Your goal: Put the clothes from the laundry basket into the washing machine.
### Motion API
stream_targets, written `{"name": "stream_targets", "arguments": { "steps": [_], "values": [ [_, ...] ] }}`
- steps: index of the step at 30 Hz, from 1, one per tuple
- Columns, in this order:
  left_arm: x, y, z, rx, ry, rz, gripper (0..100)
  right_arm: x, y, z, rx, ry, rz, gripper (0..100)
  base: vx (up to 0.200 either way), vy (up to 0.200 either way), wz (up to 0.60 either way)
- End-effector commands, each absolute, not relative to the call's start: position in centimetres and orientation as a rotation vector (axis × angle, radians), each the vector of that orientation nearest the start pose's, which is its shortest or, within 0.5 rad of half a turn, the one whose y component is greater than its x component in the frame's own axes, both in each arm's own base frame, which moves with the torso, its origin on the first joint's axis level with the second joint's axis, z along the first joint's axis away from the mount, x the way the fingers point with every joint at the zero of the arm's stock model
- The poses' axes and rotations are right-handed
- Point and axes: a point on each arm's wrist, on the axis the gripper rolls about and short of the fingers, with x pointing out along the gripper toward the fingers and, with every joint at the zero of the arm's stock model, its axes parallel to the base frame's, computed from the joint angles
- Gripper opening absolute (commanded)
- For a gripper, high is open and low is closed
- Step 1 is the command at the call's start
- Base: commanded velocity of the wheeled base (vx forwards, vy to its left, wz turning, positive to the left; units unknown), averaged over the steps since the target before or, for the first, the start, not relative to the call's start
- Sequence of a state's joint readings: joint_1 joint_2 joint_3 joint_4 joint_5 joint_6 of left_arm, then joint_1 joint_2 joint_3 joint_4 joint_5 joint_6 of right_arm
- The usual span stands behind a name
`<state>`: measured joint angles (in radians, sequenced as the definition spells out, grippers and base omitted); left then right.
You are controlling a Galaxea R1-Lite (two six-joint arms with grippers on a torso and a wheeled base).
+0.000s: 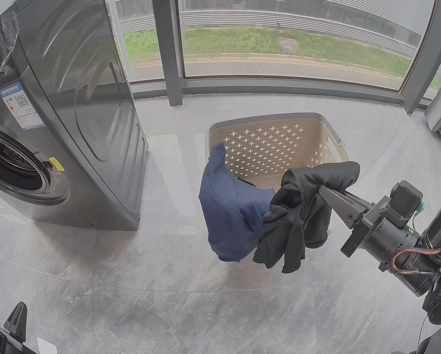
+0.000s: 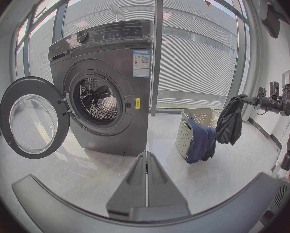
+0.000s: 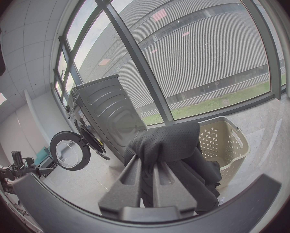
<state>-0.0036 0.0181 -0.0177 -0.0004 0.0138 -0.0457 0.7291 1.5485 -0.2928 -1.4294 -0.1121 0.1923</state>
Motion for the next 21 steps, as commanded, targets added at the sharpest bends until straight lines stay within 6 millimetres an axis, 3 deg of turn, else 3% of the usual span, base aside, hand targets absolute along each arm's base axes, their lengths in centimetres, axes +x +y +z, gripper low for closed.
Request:
{"name": "stream_targets", "arguments": {
  "steps": [1,21],
  "values": [
    [-2.27,0.04,7.57,-0.046,0.000,0.011,0,16.58,14.51,17.58,0.259,-0.106,0.631,0,0.000,0.200,0.00],
    [-2.27,0.04,7.57,-0.046,0.000,0.009,0,16.55,14.47,17.77,0.264,-0.114,0.630,0,0.000,0.200,0.00]
  ]
}}
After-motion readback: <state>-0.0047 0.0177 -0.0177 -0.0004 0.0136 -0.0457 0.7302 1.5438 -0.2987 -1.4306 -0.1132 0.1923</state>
